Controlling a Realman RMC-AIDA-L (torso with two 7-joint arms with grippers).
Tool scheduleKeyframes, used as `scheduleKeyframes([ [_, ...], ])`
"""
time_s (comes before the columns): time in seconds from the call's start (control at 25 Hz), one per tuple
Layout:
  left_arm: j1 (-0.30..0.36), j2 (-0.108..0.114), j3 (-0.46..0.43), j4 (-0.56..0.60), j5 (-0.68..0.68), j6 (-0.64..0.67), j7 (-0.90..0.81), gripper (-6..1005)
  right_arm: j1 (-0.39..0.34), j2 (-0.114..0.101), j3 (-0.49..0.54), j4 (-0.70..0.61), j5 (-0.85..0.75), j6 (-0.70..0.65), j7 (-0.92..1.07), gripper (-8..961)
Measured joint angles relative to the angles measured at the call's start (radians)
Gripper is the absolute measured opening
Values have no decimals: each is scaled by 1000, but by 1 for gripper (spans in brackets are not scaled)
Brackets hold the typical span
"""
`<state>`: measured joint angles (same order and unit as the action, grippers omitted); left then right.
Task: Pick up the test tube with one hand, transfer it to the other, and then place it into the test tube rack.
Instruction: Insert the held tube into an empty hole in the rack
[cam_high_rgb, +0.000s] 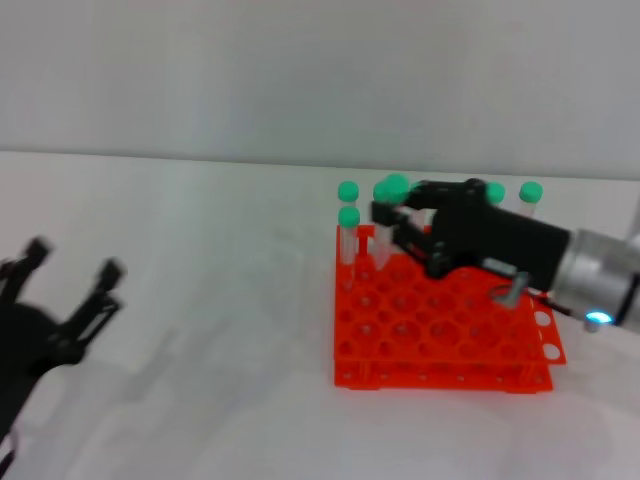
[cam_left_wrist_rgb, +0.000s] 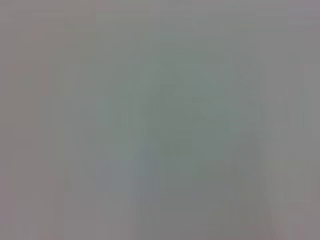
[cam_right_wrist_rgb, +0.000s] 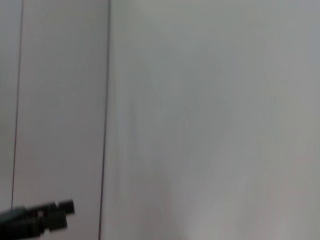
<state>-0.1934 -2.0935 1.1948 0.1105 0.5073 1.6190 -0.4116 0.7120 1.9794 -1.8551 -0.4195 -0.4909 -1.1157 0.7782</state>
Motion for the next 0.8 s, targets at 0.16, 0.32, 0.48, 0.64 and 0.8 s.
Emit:
scheduleKeyframes([
  [0.16,21,1,-2,-81,-98,32,83,893,-4,33,-1,-48,-48,79,-34,227],
  [0.32,45,0,-3,-112,-132,53,121,893,1,42,-7,-89,-62,156,-45,231],
  [0.48,50,0,-3,-114,-136,58,126,893,-3,45,-1,-112,-54,208,-55,235],
  [0.64,40,0,-1,-116,-134,58,126,893,4,49,0,-124,-43,275,-71,239],
  [0.8,36,0,3,-117,-131,58,123,893,10,49,0,-133,-40,304,-76,243],
])
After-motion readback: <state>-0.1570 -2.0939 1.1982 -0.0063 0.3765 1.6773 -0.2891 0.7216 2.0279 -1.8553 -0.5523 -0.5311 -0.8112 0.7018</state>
